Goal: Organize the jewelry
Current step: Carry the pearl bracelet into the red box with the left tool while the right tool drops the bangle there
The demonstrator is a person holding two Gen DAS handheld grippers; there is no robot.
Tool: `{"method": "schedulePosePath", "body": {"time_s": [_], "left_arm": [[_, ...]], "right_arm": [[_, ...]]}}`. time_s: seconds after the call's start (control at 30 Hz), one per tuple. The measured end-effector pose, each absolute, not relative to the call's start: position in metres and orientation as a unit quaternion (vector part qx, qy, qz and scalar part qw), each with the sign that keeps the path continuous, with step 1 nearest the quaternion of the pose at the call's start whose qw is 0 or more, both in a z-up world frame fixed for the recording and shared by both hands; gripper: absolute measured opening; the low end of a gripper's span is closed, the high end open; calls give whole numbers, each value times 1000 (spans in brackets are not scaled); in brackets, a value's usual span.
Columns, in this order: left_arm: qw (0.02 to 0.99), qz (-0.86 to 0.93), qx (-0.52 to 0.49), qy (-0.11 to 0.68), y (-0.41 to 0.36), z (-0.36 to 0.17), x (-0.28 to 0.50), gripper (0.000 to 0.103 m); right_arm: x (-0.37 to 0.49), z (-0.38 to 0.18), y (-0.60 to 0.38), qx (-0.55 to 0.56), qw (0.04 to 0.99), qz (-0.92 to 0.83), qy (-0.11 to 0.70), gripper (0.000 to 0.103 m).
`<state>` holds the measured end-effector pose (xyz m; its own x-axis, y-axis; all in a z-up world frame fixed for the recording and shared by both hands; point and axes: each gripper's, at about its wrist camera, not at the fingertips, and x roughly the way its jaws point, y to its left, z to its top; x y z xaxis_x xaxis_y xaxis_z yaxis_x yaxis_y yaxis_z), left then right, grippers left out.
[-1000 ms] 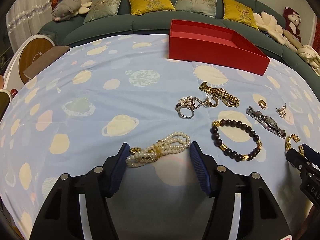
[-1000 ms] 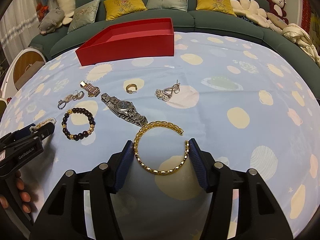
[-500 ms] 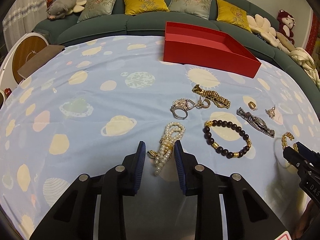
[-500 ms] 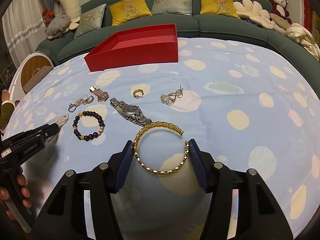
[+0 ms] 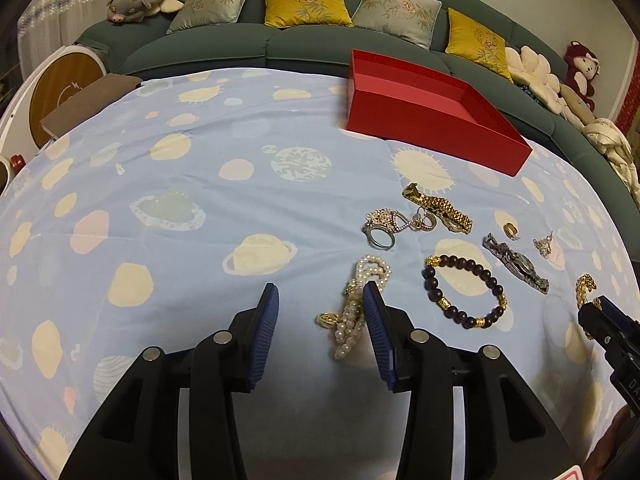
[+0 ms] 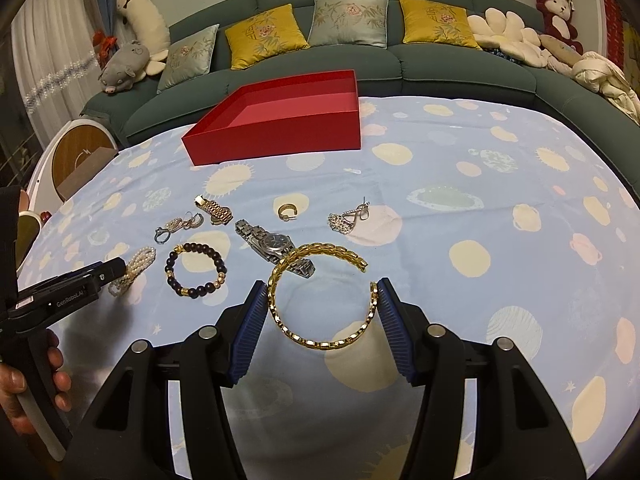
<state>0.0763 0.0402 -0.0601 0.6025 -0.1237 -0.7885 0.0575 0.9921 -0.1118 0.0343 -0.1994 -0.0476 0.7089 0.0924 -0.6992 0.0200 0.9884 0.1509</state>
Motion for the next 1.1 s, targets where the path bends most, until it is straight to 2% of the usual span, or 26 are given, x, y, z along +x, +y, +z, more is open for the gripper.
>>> {"method": "schedulePosePath", "body": {"time_s": [0.13,0.2,0.3,0.33,0.37,0.43,0.47,0.5,0.77,0.93,1.1], "left_arm": [[893,-66,-32,444,30,-61,76,47],[894,-72,-23,441,24,-60,75,57],[890,-69,-9,450,20,-68,79,56],[894,-68,-1,442,19,-68,77,55],[895,-67,6,441,17,-68,77,45],[896,-67,11,440,17,-68,76,34],[896,-66,10,439,17,-67,76,24],[896,-69,8,440,18,-67,75,20],[903,-74,-1,424,21,-53,64,15],[913,-91,-37,395,28,-12,67,15],[931,-109,-41,345,25,43,87,15]], "right_arm": [[35,-47,-197,73,921,24,381,54],[34,-47,-197,75,921,23,381,54],[33,-48,-200,78,920,21,383,54],[33,-49,-201,78,920,20,384,54],[33,-49,-202,79,920,19,384,54],[31,-48,-204,80,920,17,383,54],[31,-48,-206,81,920,16,382,54],[31,-47,-207,82,920,16,382,54],[30,-43,-210,85,922,17,377,54],[35,-24,-211,90,929,20,358,54],[62,20,-210,95,939,38,329,54]]}}
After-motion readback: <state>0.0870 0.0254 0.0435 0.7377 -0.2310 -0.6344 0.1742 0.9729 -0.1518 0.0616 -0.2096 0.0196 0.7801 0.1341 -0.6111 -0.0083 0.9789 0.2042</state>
